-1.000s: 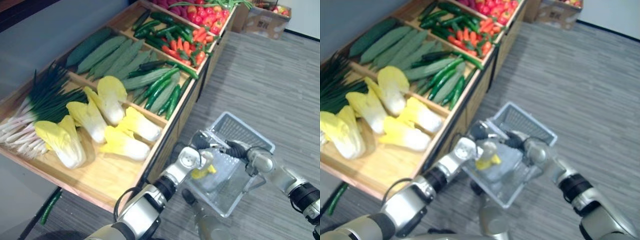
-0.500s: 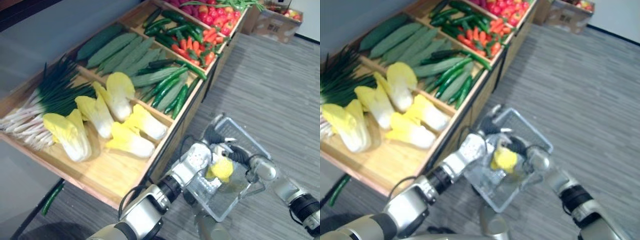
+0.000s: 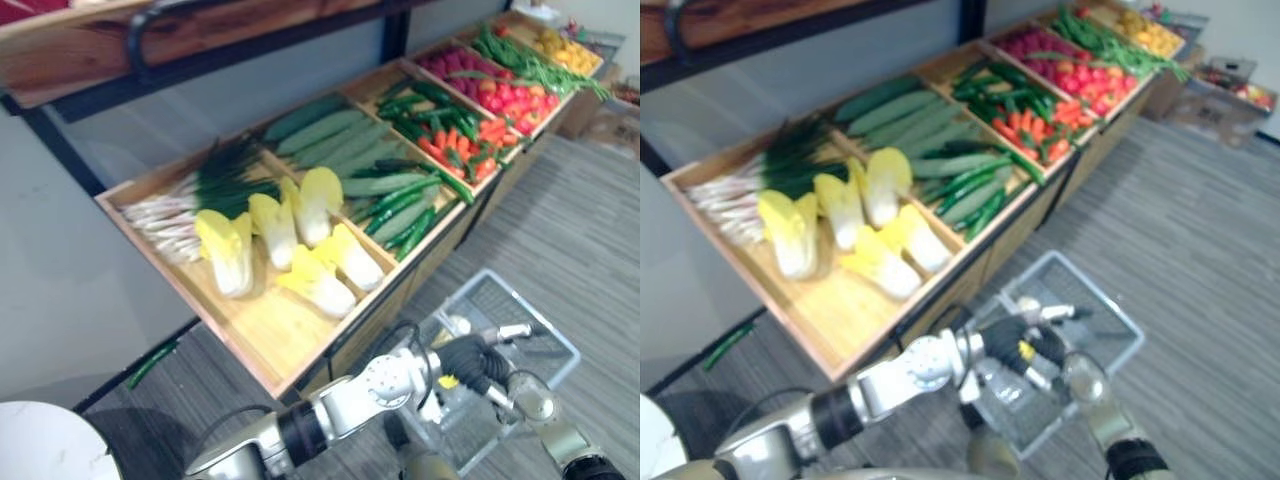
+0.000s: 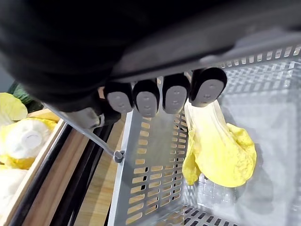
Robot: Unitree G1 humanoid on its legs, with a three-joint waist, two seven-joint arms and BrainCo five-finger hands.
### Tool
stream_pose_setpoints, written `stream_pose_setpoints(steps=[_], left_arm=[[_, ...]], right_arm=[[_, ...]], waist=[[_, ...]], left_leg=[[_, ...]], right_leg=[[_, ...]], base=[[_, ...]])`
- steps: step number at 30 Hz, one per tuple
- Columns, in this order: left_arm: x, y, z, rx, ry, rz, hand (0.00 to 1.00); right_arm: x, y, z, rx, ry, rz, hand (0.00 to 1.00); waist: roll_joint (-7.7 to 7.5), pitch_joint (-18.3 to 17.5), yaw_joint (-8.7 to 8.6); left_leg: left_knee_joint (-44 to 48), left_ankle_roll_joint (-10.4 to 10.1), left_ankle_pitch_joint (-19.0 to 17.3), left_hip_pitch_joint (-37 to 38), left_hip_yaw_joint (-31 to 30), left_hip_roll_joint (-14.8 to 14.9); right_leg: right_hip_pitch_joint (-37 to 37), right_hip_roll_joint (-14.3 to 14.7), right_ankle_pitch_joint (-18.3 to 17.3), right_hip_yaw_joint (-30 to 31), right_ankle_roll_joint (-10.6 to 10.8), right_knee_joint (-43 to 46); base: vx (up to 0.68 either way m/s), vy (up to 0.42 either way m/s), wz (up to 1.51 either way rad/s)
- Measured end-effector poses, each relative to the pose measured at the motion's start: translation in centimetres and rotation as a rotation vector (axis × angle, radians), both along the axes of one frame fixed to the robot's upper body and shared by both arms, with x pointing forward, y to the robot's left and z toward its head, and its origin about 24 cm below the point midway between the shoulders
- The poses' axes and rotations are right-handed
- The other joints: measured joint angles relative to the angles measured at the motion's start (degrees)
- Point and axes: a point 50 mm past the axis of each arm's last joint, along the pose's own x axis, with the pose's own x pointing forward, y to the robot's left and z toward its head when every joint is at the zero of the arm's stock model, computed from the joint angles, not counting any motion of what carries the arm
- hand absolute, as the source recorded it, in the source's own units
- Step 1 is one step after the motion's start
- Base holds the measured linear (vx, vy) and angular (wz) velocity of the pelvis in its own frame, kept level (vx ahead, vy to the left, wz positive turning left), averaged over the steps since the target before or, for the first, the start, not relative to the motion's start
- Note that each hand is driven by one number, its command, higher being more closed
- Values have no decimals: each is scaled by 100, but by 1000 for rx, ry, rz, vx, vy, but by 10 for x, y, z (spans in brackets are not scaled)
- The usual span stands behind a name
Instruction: Pick vegetable in the basket
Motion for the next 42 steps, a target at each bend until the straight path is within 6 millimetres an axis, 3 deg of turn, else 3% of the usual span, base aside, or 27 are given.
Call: stream_pose_setpoints(steps=[3,7,11,16,20,24,26,30,31,33,35,39,41,42], left_arm=[[-18,23,7,-22,49,-104,0],[-26,41,26,-91,87,-150,0],[-32,56,62,-281,50,-124,0],[-17,100,96,-490,-80,148,0],[-5,147,88,-560,-161,565,0],[5,179,44,-413,-174,981,0],[5,201,6,-221,-153,1223,0],[-12,250,-66,-6,91,1659,0],[-16,256,-77,25,129,1712,0],[-39,273,-118,219,255,1860,0],[-58,281,-143,330,378,1920,0],[-93,289,-181,351,671,2022,0],[-117,285,-208,316,916,2069,0],[-150,273,-231,293,1182,2107,0]], right_arm=[[-20,-15,-12,9,44,-124,100],[-35,-28,-22,-5,81,-235,100],[-71,-49,-39,10,152,-433,100],[-109,-56,-60,49,244,-645,100],[-134,-48,-76,77,331,-738,100],[-149,-35,-87,110,381,-801,100],[-157,-28,-91,129,406,-820,100],[-162,-14,-97,156,432,-819,100],[-164,-12,-97,158,435,-820,100],[-167,-8,-98,154,425,-837,100],[-171,-4,-98,158,425,-854,100],[-173,-2,-99,164,426,-864,100],[-174,-3,-99,161,428,-874,100],[-175,-6,-101,166,437,-911,100]], waist=[[12,-252,99],[4,-304,237],[-21,-386,400],[-118,-376,518],[-203,-397,592],[-341,-387,716],[-454,-394,718],[-527,-397,726],[-531,-395,725],[-514,-392,722],[-503,-394,713],[-485,-384,701],[-461,-386,670],[-414,-399,604]], left_leg=[[-127,5,82,-116,-295,-84],[-329,-17,281,-191,-630,-209],[-679,0,613,-395,-1183,-448],[-1287,56,1138,-595,-2051,-891],[-1983,72,1608,-565,-2463,-1215],[-2737,64,2113,-475,-2799,-1424],[-3192,64,2377,-308,-2920,-1486],[-3524,56,2481,37,-2872,-1490],[-3524,55,2477,60,-2865,-1485],[-3638,45,2475,259,-2844,-1492],[-3695,39,2478,360,-2832,-1486],[-3699,3,2434,495,-2794,-1462],[-3700,-37,2400,555,-2817,-1464],[-3703,-85,2404,548,-2887,-1450]], right_leg=[[20,-72,-78,-359,-113,86],[100,-177,-248,-792,-212,238],[145,-397,-514,-1488,-245,432],[346,-689,-667,-2397,-268,414],[476,-828,-712,-2830,-263,261],[497,-877,-749,-3221,-268,198],[524,-871,-786,-3397,-251,203],[738,-843,-807,-3442,-250,221],[779,-841,-817,-3453,-248,215],[892,-839,-913,-3457,-236,251],[925,-840,-1044,-3459,-228,333],[876,-864,-1293,-3443,-247,595],[867,-897,-1462,-3443,-252,811],[865,-869,-1486,-3478,-273,788]], base=[[-6,-2,47],[-15,-26,57],[15,-46,91],[11,-24,97],[20,-16,67],[18,-20,49],[59,-27,35],[56,-2,2],[51,1,-2],[55,-1,-3],[52,-11,-2],[47,-24,-3],[92,-41,7],[155,-57,13]])
